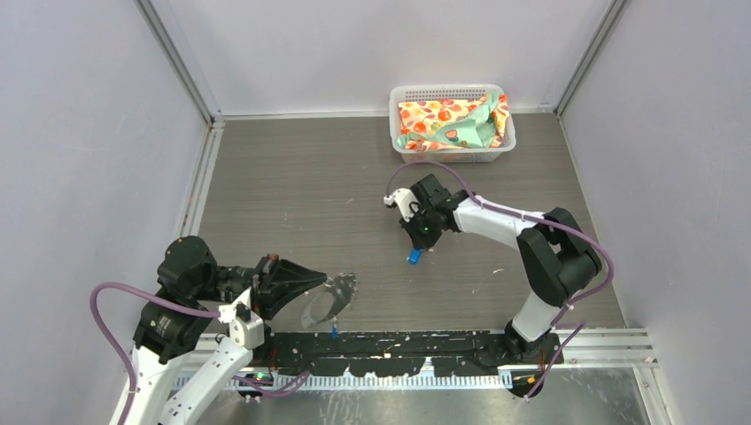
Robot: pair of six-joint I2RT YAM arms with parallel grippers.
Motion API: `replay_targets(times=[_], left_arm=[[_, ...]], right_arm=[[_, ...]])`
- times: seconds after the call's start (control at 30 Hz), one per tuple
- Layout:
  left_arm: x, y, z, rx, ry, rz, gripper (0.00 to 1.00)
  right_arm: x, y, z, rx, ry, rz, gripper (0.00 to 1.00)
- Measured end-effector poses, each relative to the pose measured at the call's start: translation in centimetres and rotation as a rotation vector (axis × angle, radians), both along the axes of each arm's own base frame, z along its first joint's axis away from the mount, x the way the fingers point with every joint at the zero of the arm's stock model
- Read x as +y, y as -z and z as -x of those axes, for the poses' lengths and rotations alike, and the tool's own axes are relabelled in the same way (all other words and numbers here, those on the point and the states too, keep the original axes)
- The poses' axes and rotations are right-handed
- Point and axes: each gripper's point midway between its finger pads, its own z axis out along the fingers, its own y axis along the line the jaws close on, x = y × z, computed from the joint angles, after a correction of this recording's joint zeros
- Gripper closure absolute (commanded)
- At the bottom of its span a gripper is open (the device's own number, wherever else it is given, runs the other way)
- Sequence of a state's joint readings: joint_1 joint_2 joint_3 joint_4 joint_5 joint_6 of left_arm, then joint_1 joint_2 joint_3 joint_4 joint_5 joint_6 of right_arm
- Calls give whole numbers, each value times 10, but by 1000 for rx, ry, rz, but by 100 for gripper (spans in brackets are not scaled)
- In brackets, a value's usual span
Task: Put the keys on the keyring
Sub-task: Pick up the key from the center of the board.
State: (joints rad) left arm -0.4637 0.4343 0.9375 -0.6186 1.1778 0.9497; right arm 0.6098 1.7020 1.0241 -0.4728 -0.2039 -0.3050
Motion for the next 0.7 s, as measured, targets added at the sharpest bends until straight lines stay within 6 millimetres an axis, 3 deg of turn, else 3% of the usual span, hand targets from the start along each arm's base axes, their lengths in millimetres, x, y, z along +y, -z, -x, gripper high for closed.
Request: replay_targets(times=[0.13,0.33,0.43,0.63,0.7], left_arm=[[0,0,0,6,-4,0,100],[0,-2,-1,57,-15,4,100],[-1,-3,-2,75,-17,8,100],[-4,0,-7,193,-27,7,100],[-7,2,-11,264,-28,0,100]], right_arm=[[10,-22,-2,-44,24,-88,99],[21,-81,-3,-196,38,-271,99],[25,-100,-1,-229,36,-327,99],[35,-132,16,-230,5,-441,99],[40,-151,29,-244,-37,-488,99]])
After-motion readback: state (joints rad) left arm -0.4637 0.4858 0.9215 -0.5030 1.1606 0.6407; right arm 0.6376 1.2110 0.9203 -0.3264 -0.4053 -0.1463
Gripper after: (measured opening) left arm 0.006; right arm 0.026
